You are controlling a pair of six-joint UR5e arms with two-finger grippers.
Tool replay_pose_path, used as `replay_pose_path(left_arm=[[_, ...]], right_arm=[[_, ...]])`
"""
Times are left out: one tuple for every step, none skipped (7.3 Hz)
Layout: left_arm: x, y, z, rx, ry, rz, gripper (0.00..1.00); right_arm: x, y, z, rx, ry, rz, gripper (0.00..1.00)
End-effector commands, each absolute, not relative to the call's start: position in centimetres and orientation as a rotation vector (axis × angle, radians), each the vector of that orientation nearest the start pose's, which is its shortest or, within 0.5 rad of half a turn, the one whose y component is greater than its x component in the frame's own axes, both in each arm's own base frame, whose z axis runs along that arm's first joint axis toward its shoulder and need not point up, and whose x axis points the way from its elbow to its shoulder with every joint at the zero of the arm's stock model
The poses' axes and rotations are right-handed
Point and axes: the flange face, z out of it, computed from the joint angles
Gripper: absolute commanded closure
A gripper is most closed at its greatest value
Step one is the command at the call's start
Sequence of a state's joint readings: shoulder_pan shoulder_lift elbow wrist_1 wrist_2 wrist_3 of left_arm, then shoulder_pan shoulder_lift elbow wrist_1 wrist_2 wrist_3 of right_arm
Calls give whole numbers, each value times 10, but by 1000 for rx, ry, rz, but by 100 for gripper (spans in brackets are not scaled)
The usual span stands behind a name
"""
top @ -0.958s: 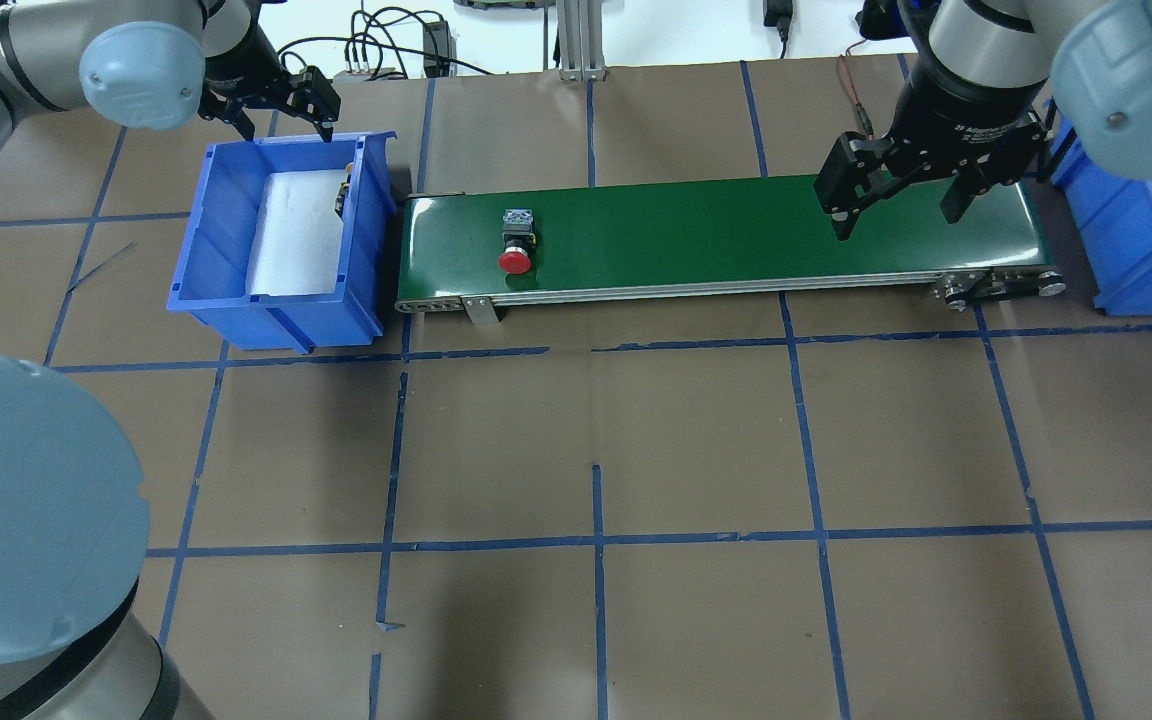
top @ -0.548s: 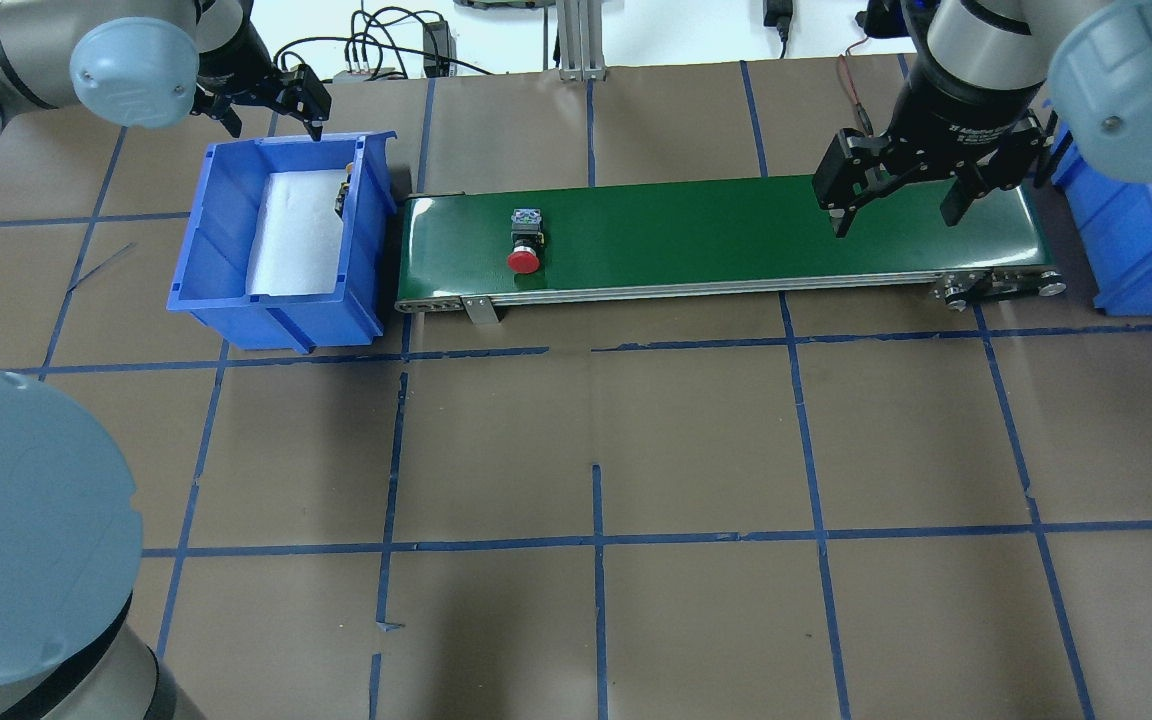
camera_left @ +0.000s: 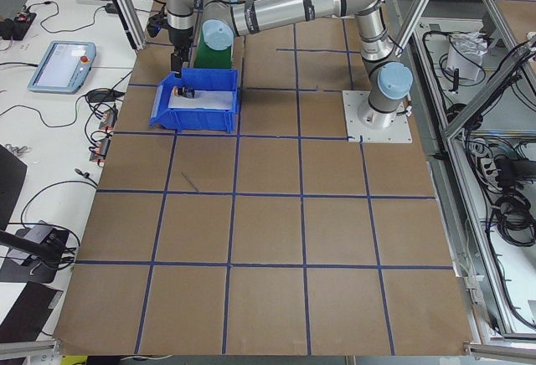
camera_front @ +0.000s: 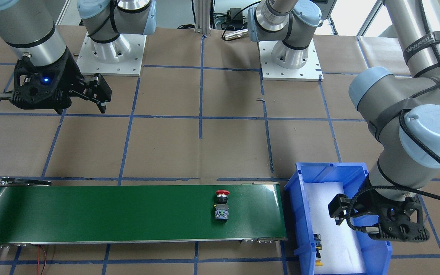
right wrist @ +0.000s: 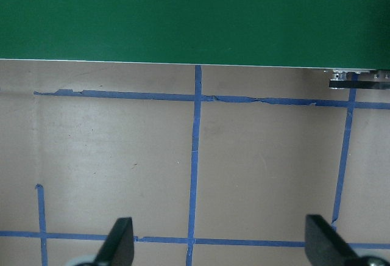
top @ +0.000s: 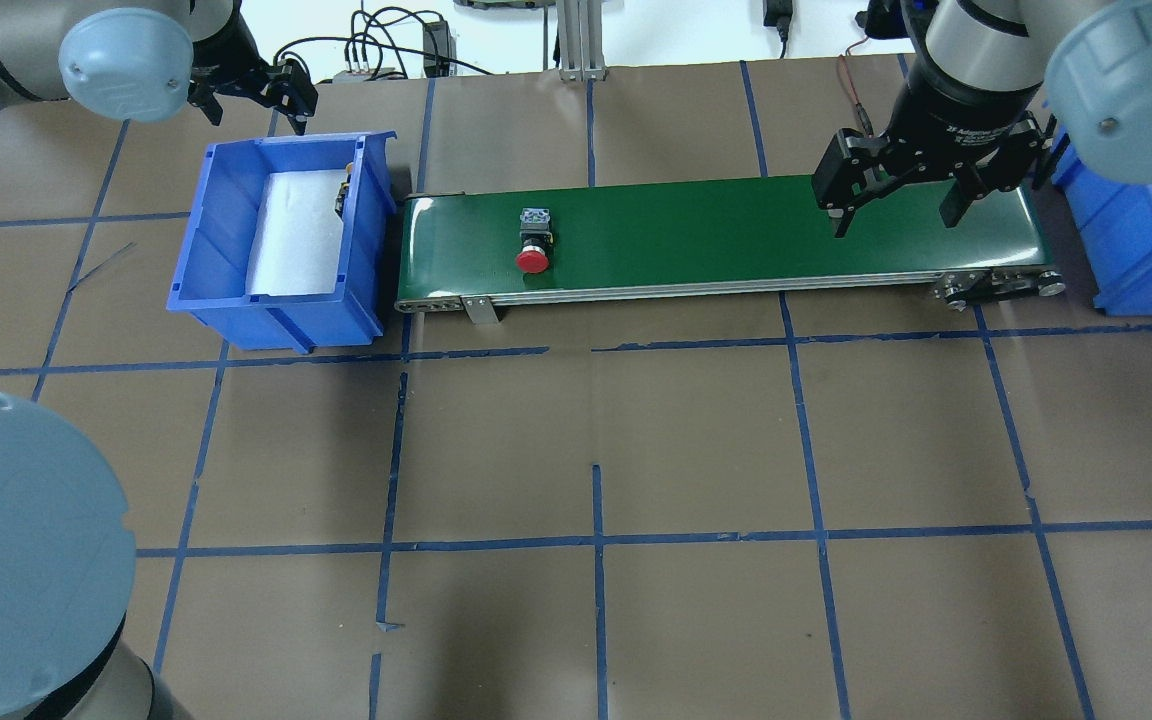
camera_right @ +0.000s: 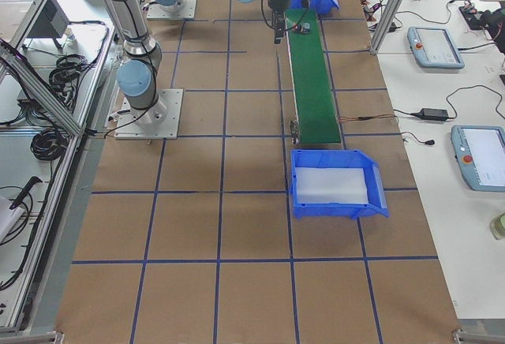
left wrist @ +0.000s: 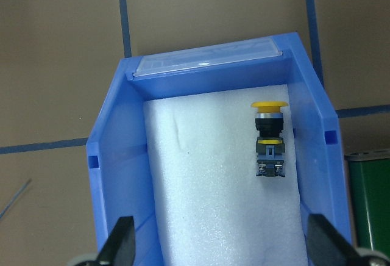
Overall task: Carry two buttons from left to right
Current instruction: 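Raise the left gripper and move it back over the yellow-capped button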
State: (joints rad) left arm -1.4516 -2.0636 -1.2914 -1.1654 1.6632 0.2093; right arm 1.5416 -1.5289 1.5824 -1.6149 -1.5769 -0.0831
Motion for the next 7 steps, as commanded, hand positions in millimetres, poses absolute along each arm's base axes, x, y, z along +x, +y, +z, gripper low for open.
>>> replay_pose_path(left_arm=[[-31,-712,370,-230,3060,-273,0],[-30,-712,370,-442,3048,-268,0],[-31,-711,372,-603,3030,-272,0],[-33,-709,372,-792,2997,-267,0],[-30,-709,376,-866,2985,-273,0],[-30,-708,384,-868,3024,-287,0],[-31,-708,376,-866,3076,-257,0]], right_arm=[[118,-510,459,-87,3145,29,0],[118,-510,456,-87,3147,30,0],[118,-510,454,-85,3147,34,0],[118,-509,453,-85,3145,32,0],[118,-509,450,-85,3145,37,0],[118,-509,448,-92,3146,34,0],[118,-509,448,-92,3147,32,0]])
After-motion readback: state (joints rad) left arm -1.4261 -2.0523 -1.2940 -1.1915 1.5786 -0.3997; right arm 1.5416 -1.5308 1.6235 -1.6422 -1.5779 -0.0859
